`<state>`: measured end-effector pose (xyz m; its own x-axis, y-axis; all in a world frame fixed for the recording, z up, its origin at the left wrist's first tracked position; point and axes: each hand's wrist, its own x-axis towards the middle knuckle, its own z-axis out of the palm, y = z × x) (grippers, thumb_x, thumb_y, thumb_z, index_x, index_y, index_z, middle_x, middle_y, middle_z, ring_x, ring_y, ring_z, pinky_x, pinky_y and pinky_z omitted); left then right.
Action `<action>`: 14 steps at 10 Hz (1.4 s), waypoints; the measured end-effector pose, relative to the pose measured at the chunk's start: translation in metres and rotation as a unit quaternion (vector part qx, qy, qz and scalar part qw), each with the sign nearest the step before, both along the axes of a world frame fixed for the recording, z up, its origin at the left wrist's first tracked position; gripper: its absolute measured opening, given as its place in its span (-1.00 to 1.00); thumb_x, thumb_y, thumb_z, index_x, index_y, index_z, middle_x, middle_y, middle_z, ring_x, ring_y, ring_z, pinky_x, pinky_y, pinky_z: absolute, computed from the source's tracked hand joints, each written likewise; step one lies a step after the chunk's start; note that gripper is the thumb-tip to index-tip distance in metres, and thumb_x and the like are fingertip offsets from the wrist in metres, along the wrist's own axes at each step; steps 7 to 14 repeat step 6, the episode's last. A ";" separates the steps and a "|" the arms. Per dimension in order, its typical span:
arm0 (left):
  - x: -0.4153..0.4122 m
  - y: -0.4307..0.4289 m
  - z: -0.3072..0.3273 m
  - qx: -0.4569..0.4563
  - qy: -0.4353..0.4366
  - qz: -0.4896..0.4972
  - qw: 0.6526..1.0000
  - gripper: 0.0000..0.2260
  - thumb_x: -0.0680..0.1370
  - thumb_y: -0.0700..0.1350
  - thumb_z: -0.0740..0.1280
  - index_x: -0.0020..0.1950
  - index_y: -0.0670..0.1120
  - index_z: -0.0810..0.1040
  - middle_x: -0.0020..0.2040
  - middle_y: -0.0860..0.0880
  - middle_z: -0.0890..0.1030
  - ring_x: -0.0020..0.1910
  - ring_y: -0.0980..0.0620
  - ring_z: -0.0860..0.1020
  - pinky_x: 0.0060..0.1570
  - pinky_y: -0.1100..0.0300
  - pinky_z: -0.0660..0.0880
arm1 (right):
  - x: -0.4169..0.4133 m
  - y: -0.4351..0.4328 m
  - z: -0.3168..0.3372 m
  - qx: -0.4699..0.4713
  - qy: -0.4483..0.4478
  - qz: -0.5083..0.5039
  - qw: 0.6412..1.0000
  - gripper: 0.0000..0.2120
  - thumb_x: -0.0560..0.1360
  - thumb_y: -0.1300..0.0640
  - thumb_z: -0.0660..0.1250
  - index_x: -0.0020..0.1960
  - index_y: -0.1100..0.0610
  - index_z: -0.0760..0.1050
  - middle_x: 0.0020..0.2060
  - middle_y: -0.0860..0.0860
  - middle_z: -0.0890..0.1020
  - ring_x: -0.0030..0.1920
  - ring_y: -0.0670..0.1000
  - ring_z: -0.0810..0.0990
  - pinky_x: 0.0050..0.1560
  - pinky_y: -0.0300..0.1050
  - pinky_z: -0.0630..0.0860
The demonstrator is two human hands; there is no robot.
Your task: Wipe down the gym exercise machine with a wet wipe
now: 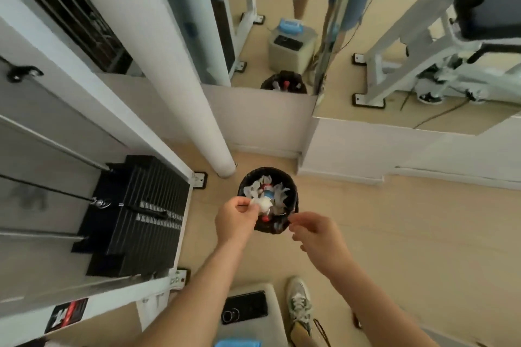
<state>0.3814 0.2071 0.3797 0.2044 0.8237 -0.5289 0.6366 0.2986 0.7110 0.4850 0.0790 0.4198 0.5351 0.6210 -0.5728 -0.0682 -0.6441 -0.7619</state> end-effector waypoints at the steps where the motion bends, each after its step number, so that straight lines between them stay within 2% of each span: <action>1: 0.028 0.023 -0.043 -0.019 0.018 0.024 0.999 -0.91 0.54 -0.10 0.36 0.03 0.02 0.54 0.00 -0.02 0.64 -0.09 0.02 0.63 -0.09 0.11 0.61 | 0.027 0.011 -0.032 -0.022 0.019 0.018 0.999 -0.79 0.57 0.23 0.26 0.09 0.01 0.60 -0.11 -0.03 0.67 -0.10 -0.04 0.63 -0.02 -0.08 0.58; 2: 0.040 0.042 -0.079 -0.096 0.018 0.027 0.995 -0.63 0.57 -0.08 0.33 0.38 -0.05 0.43 0.06 -0.01 0.54 -0.03 0.00 0.62 0.09 -0.01 0.58 | 0.043 0.016 -0.052 -0.037 0.032 0.038 0.998 -0.78 0.56 0.25 0.27 0.05 -0.03 0.60 -0.12 -0.02 0.67 -0.10 -0.02 0.63 -0.06 -0.12 0.57; 3: 0.036 0.049 -0.089 -0.117 0.035 -0.015 0.992 -0.63 0.60 -0.14 0.28 0.41 -0.08 0.41 0.14 -0.03 0.59 0.03 0.00 0.61 0.17 -0.03 0.54 | 0.056 0.017 -0.057 -0.031 0.034 0.028 0.999 -0.72 0.56 0.28 0.26 -0.07 -0.09 0.58 -0.15 -0.01 0.67 -0.12 0.01 0.62 -0.11 -0.10 0.56; 4: 0.024 0.047 -0.066 -0.071 0.012 -0.027 0.997 -0.79 0.60 -0.18 0.27 0.19 0.00 0.57 0.13 -0.04 0.64 0.00 0.08 0.62 0.10 0.09 0.57 | 0.067 0.014 -0.045 -0.014 0.020 0.022 0.999 -0.70 0.56 0.28 0.26 -0.08 -0.12 0.59 -0.18 -0.03 0.68 -0.13 -0.03 0.63 -0.03 -0.01 0.56; 5: 0.015 0.040 0.005 -0.022 -0.063 -0.002 0.998 -0.82 0.60 -0.22 0.27 0.07 0.02 0.61 -0.03 0.05 0.67 -0.05 0.11 0.64 -0.04 0.25 0.58 | 0.078 0.009 -0.016 0.017 0.003 0.012 1.000 -0.68 0.56 0.30 0.27 -0.07 -0.11 0.61 -0.19 -0.10 0.70 -0.18 -0.12 0.64 -0.06 -0.05 0.56; 6: -0.002 0.030 0.095 0.094 -0.164 0.028 0.982 -0.78 0.58 -0.31 0.25 0.06 -0.06 0.63 -0.07 0.03 0.68 -0.05 0.08 0.64 -0.01 0.25 0.59 | 0.090 0.000 0.034 0.095 -0.034 -0.048 0.994 -0.68 0.54 0.37 0.29 -0.05 -0.04 0.63 -0.17 -0.07 0.71 -0.18 -0.08 0.66 -0.12 -0.13 0.53; 14: -0.002 0.030 0.095 0.094 -0.164 0.028 0.982 -0.78 0.58 -0.31 0.25 0.06 -0.06 0.63 -0.07 0.03 0.68 -0.05 0.08 0.64 -0.01 0.25 0.59 | 0.090 0.000 0.034 0.095 -0.034 -0.048 0.994 -0.68 0.54 0.37 0.29 -0.05 -0.04 0.63 -0.17 -0.07 0.71 -0.18 -0.08 0.66 -0.12 -0.13 0.53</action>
